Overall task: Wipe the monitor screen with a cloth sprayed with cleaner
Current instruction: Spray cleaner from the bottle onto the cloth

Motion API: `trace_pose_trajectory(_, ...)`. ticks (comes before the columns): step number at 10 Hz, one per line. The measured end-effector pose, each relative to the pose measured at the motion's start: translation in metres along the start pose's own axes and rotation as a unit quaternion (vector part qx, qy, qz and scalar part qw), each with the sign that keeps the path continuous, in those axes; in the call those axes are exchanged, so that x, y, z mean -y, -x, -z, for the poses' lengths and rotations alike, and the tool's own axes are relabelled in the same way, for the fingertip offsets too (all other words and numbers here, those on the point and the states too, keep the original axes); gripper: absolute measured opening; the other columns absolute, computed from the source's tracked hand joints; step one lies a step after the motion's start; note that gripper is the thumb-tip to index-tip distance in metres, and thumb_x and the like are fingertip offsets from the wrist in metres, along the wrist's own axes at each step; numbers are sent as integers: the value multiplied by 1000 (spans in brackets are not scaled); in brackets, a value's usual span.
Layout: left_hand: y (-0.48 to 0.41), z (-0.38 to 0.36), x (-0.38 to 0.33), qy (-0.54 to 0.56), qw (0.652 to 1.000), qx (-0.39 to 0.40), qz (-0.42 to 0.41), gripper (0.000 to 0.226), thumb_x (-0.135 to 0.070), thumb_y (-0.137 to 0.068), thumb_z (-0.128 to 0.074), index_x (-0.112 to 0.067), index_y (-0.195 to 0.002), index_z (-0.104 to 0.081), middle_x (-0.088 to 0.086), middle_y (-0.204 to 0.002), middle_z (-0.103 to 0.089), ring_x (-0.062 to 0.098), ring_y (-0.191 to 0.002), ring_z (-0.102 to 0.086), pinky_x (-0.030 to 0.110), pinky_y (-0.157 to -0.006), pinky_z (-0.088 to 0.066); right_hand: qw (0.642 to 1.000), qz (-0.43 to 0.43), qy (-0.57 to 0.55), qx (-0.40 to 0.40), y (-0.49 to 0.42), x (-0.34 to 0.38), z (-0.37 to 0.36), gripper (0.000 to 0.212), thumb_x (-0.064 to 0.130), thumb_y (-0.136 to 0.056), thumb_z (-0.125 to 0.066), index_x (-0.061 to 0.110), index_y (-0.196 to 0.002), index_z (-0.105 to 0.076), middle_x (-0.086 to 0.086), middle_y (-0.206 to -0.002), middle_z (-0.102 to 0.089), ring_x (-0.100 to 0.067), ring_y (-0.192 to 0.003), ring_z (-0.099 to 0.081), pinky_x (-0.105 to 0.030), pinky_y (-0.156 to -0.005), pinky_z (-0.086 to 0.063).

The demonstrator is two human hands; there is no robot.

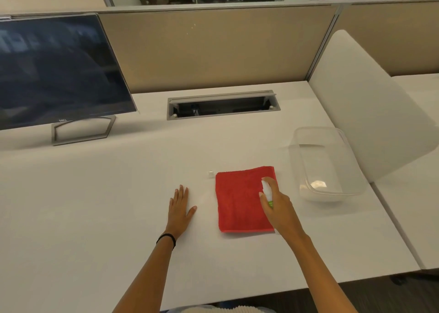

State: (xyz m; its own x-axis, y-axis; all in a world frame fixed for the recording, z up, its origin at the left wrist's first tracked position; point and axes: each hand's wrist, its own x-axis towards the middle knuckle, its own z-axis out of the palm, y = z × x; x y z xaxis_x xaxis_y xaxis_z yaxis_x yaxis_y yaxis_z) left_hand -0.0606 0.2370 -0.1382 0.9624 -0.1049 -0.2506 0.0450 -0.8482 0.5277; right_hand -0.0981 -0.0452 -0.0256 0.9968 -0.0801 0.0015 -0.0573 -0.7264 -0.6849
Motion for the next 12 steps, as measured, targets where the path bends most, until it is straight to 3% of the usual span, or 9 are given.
trace_pose_trajectory(2, 0, 0, -1, -1, 1000, 0, -1, 68, -29, -98, -39, -8, -145, 5, 10, -156, 12, 23, -144, 12, 39, -117, 8, 1000, 6, 20, -2, -9, -1, -3, 19, 28, -95, -45, 29, -113, -38, -3, -68, -57, -10, -49, -50, -16, -43, -34)
trace_pose_trajectory(4, 0, 0, 0, -2, 1000, -3, 0, 68, -29, -98, -39, -8, -145, 6, 10, -156, 12, 22, -144, 12, 38, -116, 8, 999, -30, -2, -33, -8, -7, 4, 32, 27, -96, -44, 30, -127, -36, 9, -62, -53, -6, -44, -51, -14, -44, -33)
trace_pose_trajectory(5, 0, 0, 0, -1, 1000, -5, -1, 68, -29, -98, -40, -8, -145, 5, 9, -156, 11, 22, -144, 11, 37, -116, 8, 999, -44, 10, -22, -5, -15, 13, 29, 28, -96, -43, 29, -125, -35, 4, -63, -56, -10, -49, -55, -21, -44, -42)
trace_pose_trajectory(8, -1, 0, -1, -1, 1000, -3, 2, 68, -28, -97, -40, -7, -145, 3, 11, -156, 11, 24, -144, 11, 40, -117, 7, 998, -47, 18, -33, 11, -19, 10, 29, 29, -96, -44, 33, -123, -35, 10, -51, -45, -5, -42, -46, -14, -39, -32)
trace_pose_trajectory(10, 0, -1, -1, 5, 1000, -6, -3, 67, -28, -98, -40, -9, -145, 2, 9, -156, 10, 23, -144, 12, 39, -117, 8, 999, -32, 23, 12, 35, -27, -8, 20, 34, -96, -41, 31, -115, -36, 9, -65, -54, -7, -52, -55, -15, -42, -42)
trace_pose_trajectory(11, 0, -1, -1, 6, 1000, -6, -3, 67, -28, -97, -40, -9, -145, 2, 9, -156, 10, 23, -144, 11, 39, -117, 8, 998, -59, 7, 11, 39, -28, -10, 26, 33, -95, -44, 27, -120, -36, 4, -79, -61, -8, -61, -61, -20, -52, -54)
trace_pose_trajectory(12, 0, 0, -1, 9, 1000, -8, -1, 67, -28, -97, -41, -9, -145, 1, 10, -156, 9, 23, -144, 11, 39, -117, 7, 998, -60, 2, -21, 35, -28, -4, 35, 33, -95, -45, 26, -128, -35, 3, -73, -59, -5, -57, -56, -14, -50, -45)
